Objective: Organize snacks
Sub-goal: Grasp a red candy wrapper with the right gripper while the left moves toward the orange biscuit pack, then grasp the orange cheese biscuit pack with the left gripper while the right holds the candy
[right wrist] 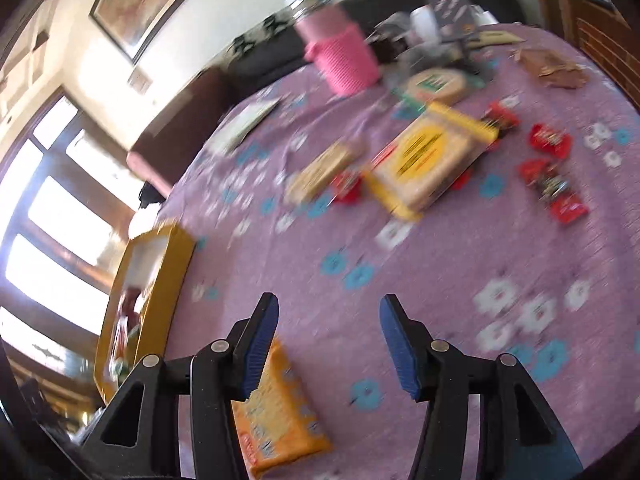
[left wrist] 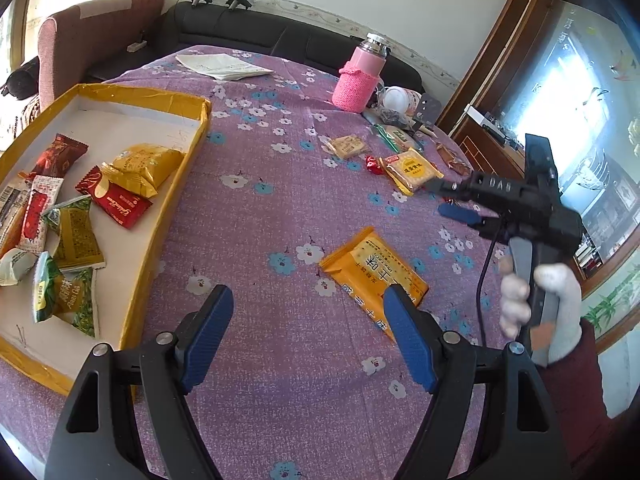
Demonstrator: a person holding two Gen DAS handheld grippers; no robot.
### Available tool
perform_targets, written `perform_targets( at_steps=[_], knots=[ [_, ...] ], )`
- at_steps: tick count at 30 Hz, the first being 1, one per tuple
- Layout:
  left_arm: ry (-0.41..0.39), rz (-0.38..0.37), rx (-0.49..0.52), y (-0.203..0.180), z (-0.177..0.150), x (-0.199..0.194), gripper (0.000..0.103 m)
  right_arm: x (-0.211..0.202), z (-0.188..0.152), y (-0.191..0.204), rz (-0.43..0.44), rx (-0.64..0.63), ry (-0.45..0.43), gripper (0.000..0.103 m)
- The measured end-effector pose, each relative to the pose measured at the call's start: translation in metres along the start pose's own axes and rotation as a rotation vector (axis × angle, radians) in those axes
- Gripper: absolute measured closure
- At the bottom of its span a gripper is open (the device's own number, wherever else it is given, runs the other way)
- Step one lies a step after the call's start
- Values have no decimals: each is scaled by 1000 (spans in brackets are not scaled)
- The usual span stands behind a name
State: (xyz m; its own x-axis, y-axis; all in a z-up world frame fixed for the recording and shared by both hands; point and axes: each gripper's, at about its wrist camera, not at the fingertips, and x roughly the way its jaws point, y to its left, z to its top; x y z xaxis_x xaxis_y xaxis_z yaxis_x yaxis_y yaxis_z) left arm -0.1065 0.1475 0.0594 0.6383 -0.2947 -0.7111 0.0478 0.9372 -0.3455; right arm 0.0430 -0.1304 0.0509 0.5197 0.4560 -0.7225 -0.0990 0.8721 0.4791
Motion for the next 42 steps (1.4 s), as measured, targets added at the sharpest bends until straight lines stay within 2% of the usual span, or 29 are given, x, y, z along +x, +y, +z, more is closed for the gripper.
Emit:
perform_targets(
  at_steps=[5, 7, 8, 13, 16, 17, 20, 23, 25, 37, 39, 40, 42],
  knots=[
    [43, -30, 0, -4, -1, 10, 25, 11, 24, 10, -31, -46, -17, 50],
    [56, -47, -4, -4, -2, 13, 25, 32, 38, 15, -52, -71, 9, 58],
    [61, -52, 0, -5, -2, 14, 25, 43, 44, 17, -72, -83, 19, 65],
    [77, -83, 18, -7, -3, 19, 25, 91, 70, 26, -202, -113, 42, 63],
    [91, -95, 23, -8, -4, 23, 25, 114, 77, 27, -242, -104, 69, 63],
    [96, -99, 23, -8, -5, 24, 25, 117, 78, 29, -256, -114, 61, 63],
    [109, -105, 16, -8, -5, 28, 25, 124, 80, 36, -321, -151, 56, 72],
    [117, -117, 10, -9, -6, 30, 25, 123, 73, 39, -348, -202, 59, 73],
    [126, -127, 6, -11, -8, 31, 25, 118, 66, 35, -360, -219, 77, 93],
    [137, -124, -12, -19, -13, 31, 25, 39, -14, -4, -211, -142, 231, 92],
    [147, -129, -18, -20, -14, 33, 25, 26, -21, -11, -169, -113, 223, 85],
    [152, -134, -26, -21, -14, 34, 25, 17, -23, -15, -146, -104, 187, 82],
    [162, -145, -42, -20, -15, 37, 25, 5, -29, -15, -170, -129, 128, 63]
  ],
)
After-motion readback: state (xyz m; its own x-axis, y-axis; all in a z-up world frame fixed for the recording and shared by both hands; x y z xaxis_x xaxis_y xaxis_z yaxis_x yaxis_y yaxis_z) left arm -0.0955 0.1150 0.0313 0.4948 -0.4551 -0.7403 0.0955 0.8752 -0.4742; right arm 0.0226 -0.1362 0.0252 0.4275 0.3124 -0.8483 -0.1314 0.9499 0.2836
